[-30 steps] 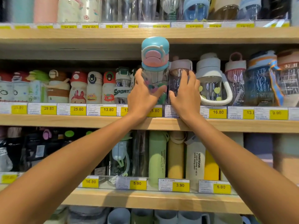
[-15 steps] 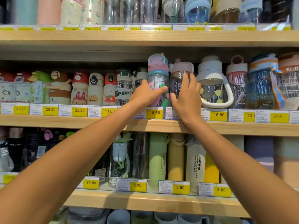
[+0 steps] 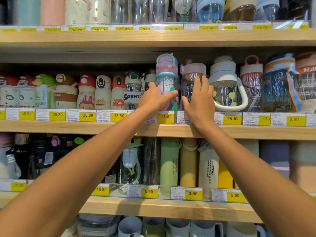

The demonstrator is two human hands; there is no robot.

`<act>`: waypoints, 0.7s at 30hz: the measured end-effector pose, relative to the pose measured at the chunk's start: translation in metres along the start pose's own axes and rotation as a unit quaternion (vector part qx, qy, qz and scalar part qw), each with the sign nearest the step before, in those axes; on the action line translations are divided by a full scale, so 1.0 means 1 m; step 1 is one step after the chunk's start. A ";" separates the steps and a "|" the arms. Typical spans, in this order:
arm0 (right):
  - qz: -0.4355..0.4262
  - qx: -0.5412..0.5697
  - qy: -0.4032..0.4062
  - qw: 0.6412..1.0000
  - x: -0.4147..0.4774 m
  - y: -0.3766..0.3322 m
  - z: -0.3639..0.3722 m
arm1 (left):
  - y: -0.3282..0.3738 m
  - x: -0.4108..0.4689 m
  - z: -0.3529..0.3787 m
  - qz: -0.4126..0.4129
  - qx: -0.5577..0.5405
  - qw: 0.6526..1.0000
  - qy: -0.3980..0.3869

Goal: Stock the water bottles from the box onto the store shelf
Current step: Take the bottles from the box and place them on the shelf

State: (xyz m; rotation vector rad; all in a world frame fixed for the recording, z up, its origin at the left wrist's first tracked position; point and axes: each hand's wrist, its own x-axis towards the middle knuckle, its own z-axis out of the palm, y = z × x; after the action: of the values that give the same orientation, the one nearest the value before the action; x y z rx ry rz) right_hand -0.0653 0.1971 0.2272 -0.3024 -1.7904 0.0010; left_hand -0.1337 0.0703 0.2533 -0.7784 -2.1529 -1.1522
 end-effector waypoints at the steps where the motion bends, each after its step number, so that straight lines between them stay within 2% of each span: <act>1: 0.000 -0.001 0.000 1.000 0.000 0.000 0.000 | 0.002 -0.001 0.000 -0.004 0.005 1.000 0.000; 8: 0.006 -0.012 -0.012 1.000 -0.001 -0.001 -0.002 | 0.007 -0.008 0.001 -0.007 -0.046 0.998 -0.035; 15: 0.005 0.001 -0.030 1.000 -0.011 -0.003 -0.007 | 0.005 -0.026 0.004 0.005 -0.008 1.000 -0.011; 17: 0.002 0.005 -0.031 1.000 -0.020 -0.003 -0.009 | 0.007 -0.037 0.006 0.006 -0.044 0.999 0.021; 21: -0.014 0.020 -0.032 0.999 -0.045 -0.002 -0.018 | 0.017 -0.069 0.016 0.019 -0.203 0.975 0.090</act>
State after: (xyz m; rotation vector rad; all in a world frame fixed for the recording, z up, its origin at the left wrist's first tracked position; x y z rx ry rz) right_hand -0.0387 0.1834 0.1888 -0.2502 -1.8551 0.0272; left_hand -0.0785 0.0767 0.2055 -0.8449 -1.7697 -1.6042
